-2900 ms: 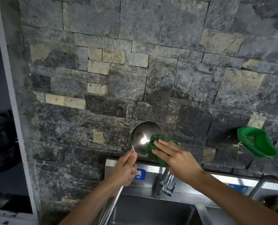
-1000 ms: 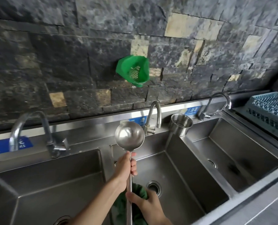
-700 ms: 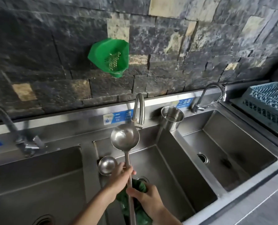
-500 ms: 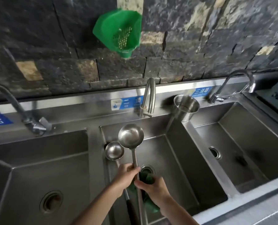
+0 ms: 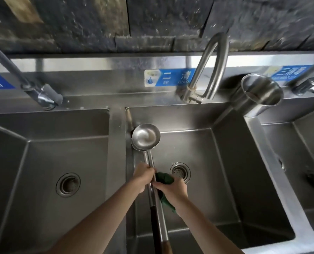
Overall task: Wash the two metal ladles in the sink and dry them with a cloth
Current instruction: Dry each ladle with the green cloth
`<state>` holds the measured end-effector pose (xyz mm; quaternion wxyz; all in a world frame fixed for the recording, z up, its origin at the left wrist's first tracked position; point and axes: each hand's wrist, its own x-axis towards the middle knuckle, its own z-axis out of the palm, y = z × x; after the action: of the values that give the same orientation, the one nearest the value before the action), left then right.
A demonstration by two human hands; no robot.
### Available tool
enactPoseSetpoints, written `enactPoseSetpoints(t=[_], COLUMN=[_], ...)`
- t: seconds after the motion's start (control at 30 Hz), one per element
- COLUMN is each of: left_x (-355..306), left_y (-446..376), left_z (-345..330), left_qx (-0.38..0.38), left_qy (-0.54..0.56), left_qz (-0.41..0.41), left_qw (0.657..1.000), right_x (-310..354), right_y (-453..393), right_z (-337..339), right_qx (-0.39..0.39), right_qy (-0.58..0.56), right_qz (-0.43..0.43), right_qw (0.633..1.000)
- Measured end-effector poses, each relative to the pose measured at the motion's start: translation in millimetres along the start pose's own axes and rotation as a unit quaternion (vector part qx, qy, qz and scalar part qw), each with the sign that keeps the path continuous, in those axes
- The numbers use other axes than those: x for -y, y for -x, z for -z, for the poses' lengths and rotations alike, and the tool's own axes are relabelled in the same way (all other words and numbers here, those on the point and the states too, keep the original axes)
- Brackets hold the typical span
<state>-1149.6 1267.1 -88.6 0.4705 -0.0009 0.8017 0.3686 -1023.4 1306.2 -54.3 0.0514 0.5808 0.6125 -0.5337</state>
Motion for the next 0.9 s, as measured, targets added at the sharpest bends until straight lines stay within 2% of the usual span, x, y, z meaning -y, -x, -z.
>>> enactPoseSetpoints(t=[0.3,0.47,0.7,0.9], left_x=[23.4,18.8,8.5,13.2], left_y=[-79.1,-84.2,-93.9,-94.3], left_z=[-4.9,-13.4,-18.4,-13.8], left_qx=[-0.02,-0.043,-0.089,-0.108], left_qy=[-0.033,0.016,0.007,-0.097], left_qz=[0.049,0.062,0.076,0.069], left_qw=[0.998,0.997,0.993,0.987], right_x=[-2.1,0.1,3.4,3.2], right_y=[-58.9,-75.6,-92.1,-94.1], right_z=[-44.9,-50.2,-57.4,-59.4], right_qx=[0.004,-0.014,-0.008,-0.004], right_qy=[0.01,0.02,0.05,0.069], right_qz=[-0.029,-0.033,-0.025,-0.007], right_qw=[1.0,0.999,0.998,0.998])
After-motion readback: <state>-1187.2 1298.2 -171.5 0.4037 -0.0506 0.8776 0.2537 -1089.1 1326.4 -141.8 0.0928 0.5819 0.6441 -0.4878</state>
